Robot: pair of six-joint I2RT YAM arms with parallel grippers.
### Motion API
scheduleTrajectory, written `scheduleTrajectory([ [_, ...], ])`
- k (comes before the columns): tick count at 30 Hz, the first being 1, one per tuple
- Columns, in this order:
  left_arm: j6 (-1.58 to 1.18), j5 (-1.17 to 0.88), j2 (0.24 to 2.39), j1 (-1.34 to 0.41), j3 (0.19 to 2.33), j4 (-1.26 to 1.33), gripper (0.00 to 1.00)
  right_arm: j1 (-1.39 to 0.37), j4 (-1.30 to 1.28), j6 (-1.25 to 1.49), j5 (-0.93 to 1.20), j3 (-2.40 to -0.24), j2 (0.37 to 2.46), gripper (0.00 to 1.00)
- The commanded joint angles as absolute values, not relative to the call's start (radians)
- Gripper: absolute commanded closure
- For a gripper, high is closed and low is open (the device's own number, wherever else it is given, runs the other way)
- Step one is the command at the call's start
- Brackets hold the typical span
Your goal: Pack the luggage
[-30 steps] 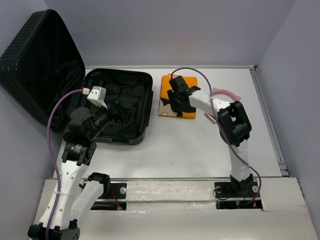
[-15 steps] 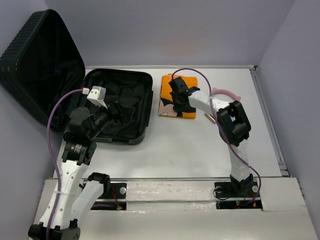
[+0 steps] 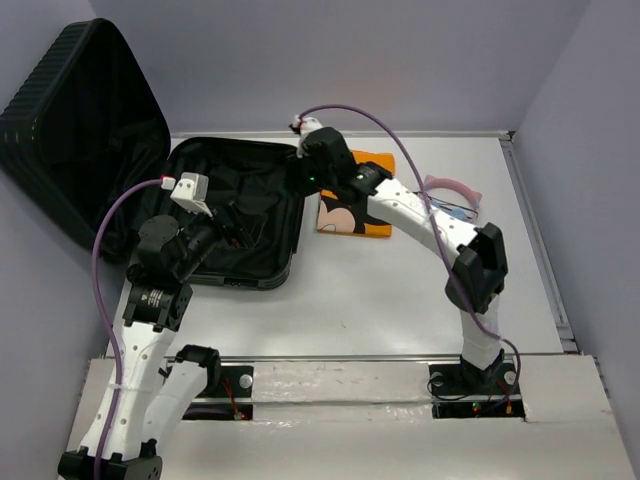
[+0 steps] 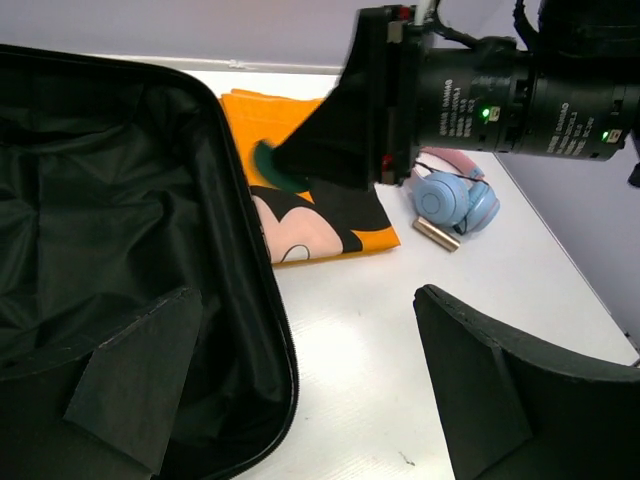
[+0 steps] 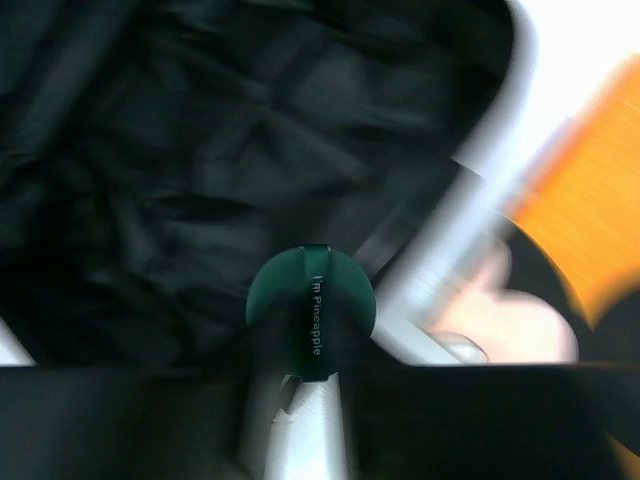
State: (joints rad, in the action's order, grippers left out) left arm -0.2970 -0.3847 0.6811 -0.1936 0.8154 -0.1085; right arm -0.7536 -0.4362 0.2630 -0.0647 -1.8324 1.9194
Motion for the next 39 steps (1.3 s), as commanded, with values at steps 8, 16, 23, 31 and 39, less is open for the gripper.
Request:
scheduleTrajectory([
  [8, -0.307, -0.330, 0.637, -0.178, 0.810, -0.075, 0.01, -0.741, -0.341, 0.363, 0.002, -1.733, 1.855, 0.25],
  [16, -0.316, -0.357, 0.637, -0.179, 0.804, -0.068, 0.01, -0.502, -0.200, 0.459, -0.118, -1.087, 1.536, 0.46],
  [23, -0.327, -0.371, 0.655, -0.178, 0.802, -0.066, 0.01, -0.263, -0.206, 0.431, -0.140, -0.876, 1.427, 0.68],
  [31, -0.328, -0.382, 0.663, -0.178, 0.799, -0.061, 0.01, -0.235, -0.291, 0.327, -0.191, -0.995, 1.569, 0.51],
  [39, -0.342, -0.399, 0.678, -0.176, 0.795, -0.054, 0.01, -0.287, -0.212, 0.324, -0.011, -1.035, 1.606, 0.41],
])
